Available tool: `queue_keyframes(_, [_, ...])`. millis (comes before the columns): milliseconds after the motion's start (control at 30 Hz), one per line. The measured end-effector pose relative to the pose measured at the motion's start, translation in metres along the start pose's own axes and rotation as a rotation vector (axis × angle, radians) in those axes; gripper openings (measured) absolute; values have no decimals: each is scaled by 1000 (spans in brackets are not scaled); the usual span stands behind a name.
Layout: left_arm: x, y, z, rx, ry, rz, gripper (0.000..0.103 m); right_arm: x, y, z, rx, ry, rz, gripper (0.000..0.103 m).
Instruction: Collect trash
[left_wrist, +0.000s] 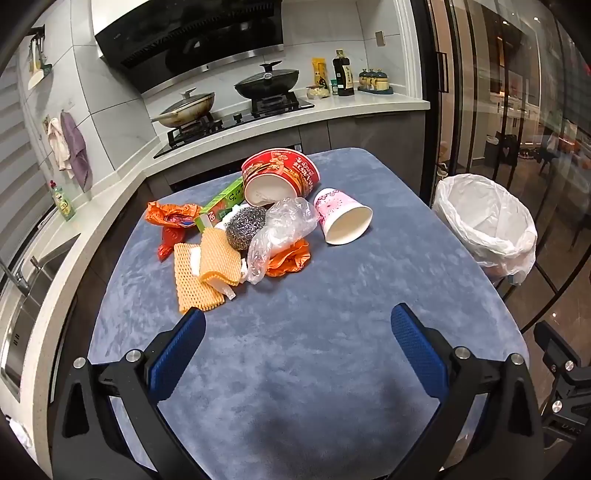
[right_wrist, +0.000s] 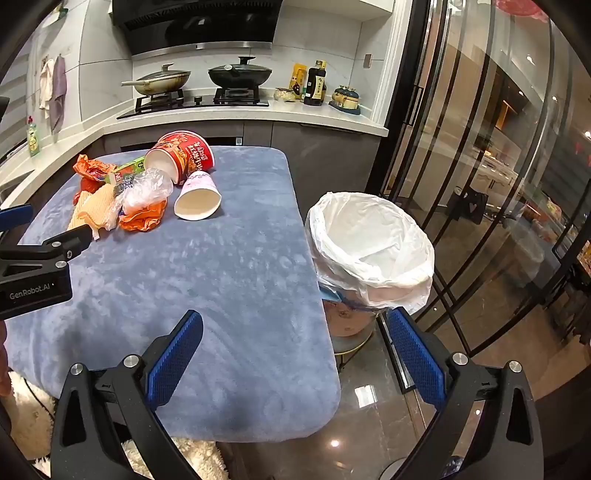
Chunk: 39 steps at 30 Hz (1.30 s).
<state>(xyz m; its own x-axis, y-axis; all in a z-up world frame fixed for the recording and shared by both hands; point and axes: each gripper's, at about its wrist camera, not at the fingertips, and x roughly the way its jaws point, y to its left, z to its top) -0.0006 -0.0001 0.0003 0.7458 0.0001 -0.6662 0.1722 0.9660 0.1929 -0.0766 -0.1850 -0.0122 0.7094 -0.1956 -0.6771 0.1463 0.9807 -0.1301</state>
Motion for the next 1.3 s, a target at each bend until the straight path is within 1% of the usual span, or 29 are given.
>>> queue_keyframes(767, [1, 1, 0, -2, 6, -1, 96, -1, 1, 1, -2, -3, -5, 96])
queue_keyframes(900, [-5, 2, 5, -3, 6, -1, 96, -1, 2, 1, -3, -3, -7, 96])
queue_keyframes(1200, [-1, 2, 1, -1, 5, 2, 96, 0, 6, -5, -2, -4, -8, 96])
queue_keyframes(1233, [-2, 2, 1, -2, 5, 1, 96, -1, 1, 2, -2, -4, -7, 96])
queue_keyframes(1300, [-2, 2, 1, -1, 5, 3, 96, -1, 1, 1, -3, -5, -7, 96])
